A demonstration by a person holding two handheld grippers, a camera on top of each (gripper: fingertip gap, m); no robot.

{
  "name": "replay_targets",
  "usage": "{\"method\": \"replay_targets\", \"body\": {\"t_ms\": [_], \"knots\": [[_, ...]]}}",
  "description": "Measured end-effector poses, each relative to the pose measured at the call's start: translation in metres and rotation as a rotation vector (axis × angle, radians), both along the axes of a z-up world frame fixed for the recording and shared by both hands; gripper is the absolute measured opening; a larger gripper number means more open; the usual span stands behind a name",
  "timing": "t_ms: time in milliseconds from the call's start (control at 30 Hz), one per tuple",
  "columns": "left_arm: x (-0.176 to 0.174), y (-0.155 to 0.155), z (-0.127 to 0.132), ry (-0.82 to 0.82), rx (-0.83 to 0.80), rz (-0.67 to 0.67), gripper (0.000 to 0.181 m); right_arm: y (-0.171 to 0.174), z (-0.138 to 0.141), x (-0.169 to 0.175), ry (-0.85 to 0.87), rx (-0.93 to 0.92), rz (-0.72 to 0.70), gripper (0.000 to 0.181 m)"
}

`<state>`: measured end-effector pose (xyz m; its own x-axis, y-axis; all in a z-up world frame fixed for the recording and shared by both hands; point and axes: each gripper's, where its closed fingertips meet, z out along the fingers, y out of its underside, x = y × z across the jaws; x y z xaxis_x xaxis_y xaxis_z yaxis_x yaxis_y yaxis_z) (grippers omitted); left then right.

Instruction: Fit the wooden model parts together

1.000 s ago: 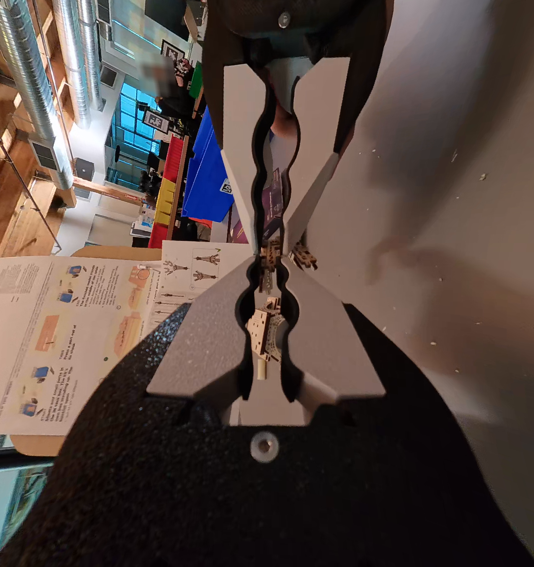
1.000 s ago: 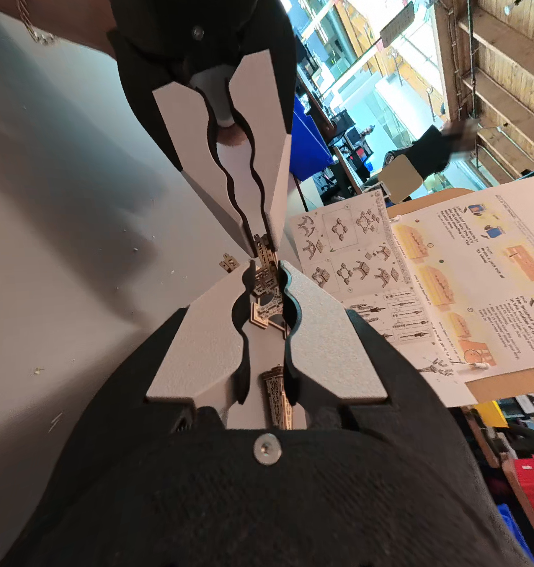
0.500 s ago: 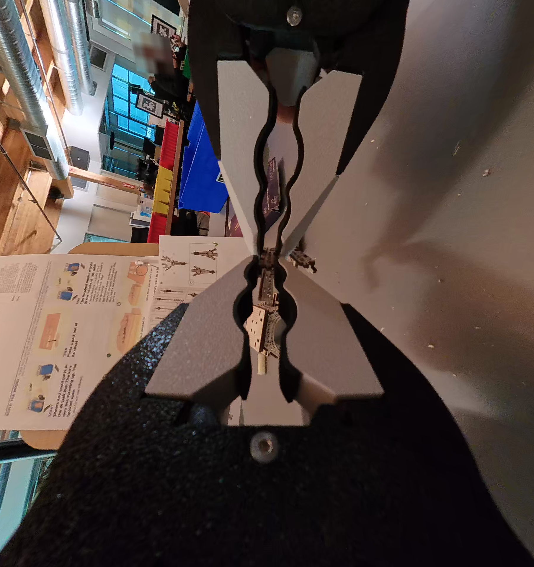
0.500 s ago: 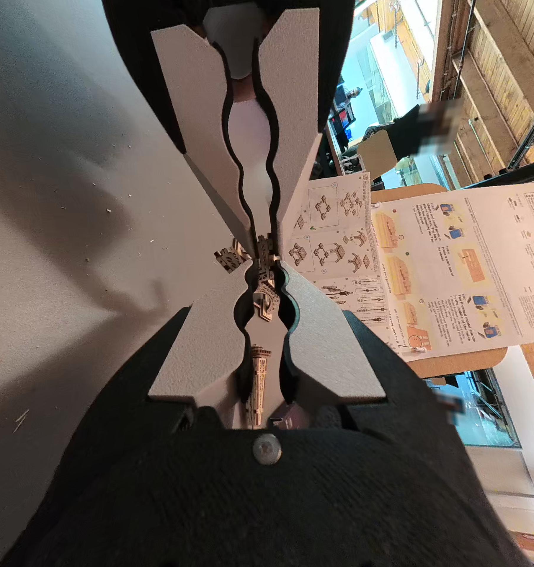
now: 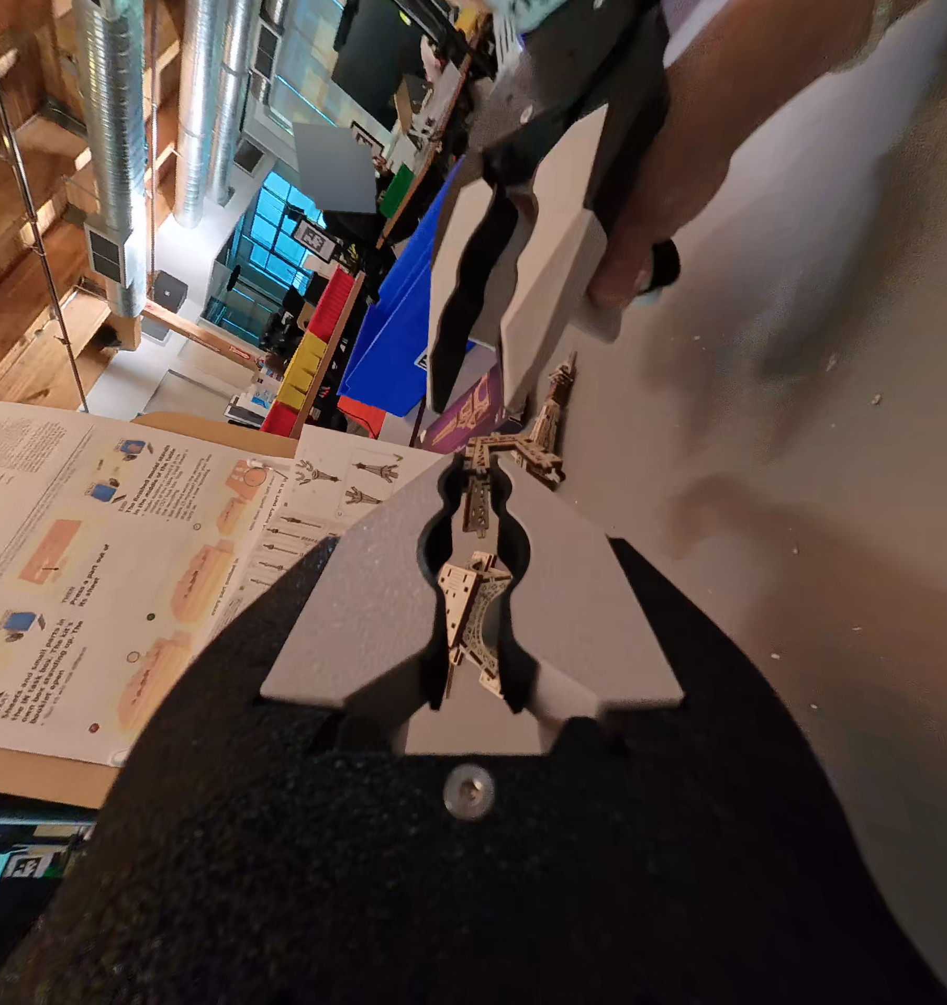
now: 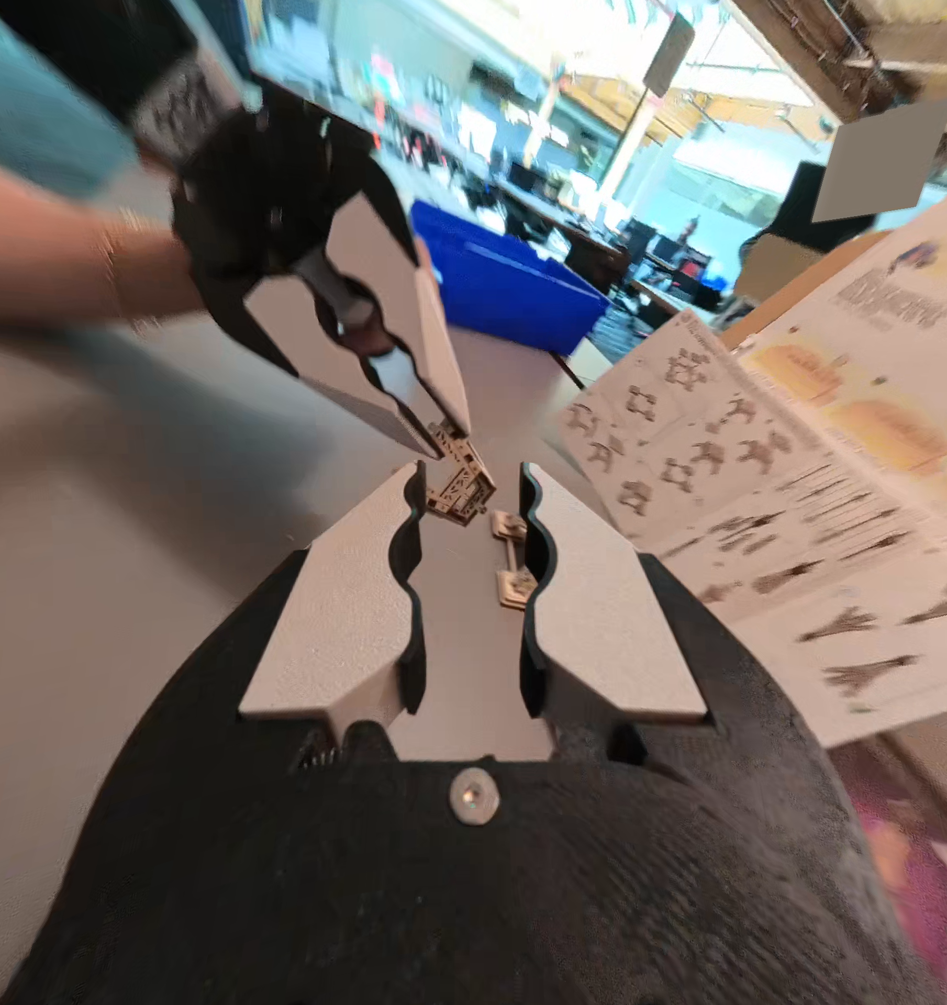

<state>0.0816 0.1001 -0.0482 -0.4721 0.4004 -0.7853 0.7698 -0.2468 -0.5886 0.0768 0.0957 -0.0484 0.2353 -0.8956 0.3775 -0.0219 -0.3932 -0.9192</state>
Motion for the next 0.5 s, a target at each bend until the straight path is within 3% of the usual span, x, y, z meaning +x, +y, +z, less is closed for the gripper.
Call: {"method": "replay_targets", "body": {"t_ms": [33,167,267,367,433,500], "knots": [[-0.001,0.001,0.002,0.012,-0.002,-0.011,0.006,-0.001,0.006,-0.002,-0.015,0.121,0.032,0.035],[-0.006,0.004,0.007,0.008,-0.046,-0.047,0.007,-0.006,0.017,-0.005,-0.014,0.492,0.144,0.046],[-0.013,0.008,0.006,-0.132,-0.153,-0.076,0.007,-0.001,0.011,-0.004,0.045,0.648,0.228,0.056],[-0.02,0.01,0.004,-0.304,-0.261,-0.071,0.006,0.006,0.002,-0.003,0.081,0.633,0.259,0.058],[-0.026,0.013,0.007,-0.333,-0.308,-0.078,0.006,0.01,-0.005,-0.002,0.104,0.574,0.255,0.063],[-0.027,0.014,0.009,-0.339,-0.317,-0.078,0.006,0.017,-0.002,-0.006,0.081,0.549,0.295,0.045]]}}
